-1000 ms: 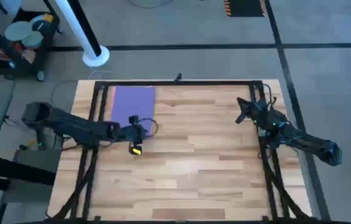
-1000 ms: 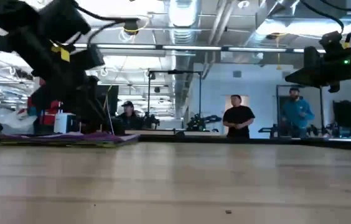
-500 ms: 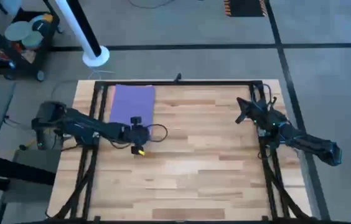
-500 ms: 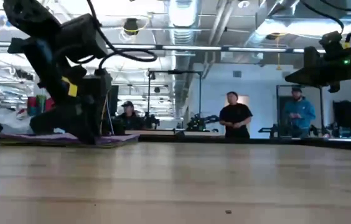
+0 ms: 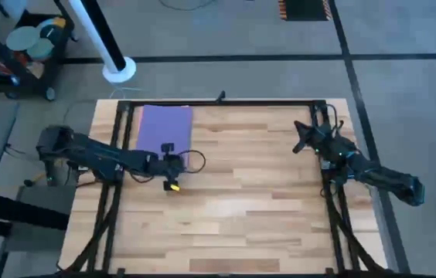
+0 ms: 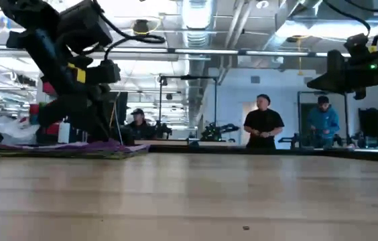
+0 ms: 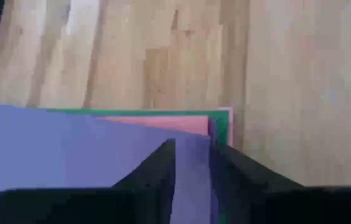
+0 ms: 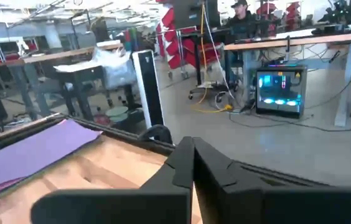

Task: Organize paper
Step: Put the purple paper on the top right of the table

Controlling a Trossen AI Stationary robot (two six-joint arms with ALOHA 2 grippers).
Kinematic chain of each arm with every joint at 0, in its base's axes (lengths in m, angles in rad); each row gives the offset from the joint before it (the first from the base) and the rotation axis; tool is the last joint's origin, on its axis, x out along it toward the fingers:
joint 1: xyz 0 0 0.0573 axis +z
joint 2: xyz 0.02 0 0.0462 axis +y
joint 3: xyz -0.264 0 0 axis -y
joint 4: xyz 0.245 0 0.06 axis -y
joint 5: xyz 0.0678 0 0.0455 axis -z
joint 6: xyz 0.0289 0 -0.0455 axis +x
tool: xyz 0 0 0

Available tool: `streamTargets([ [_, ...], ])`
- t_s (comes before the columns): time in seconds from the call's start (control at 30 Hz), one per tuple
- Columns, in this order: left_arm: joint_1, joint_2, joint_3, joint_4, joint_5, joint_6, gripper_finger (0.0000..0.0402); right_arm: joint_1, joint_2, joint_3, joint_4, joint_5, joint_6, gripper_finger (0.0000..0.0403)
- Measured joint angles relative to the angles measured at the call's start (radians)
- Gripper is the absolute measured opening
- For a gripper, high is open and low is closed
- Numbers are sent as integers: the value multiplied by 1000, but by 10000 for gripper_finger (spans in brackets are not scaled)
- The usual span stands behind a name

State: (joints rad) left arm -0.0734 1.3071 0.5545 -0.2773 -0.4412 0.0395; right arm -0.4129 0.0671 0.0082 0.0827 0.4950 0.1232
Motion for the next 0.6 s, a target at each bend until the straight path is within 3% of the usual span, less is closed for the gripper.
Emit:
streamTargets([
  [0.17,0,3,0,2,37,-1,6,0,0,0,0,0,0,0],
  [0.37,0,4,9,41,39,9,1,0,0,0,0,0,0,0],
  [0.6,6,46,118,278,79,121,1,0,0,0,0,0,0,0],
])
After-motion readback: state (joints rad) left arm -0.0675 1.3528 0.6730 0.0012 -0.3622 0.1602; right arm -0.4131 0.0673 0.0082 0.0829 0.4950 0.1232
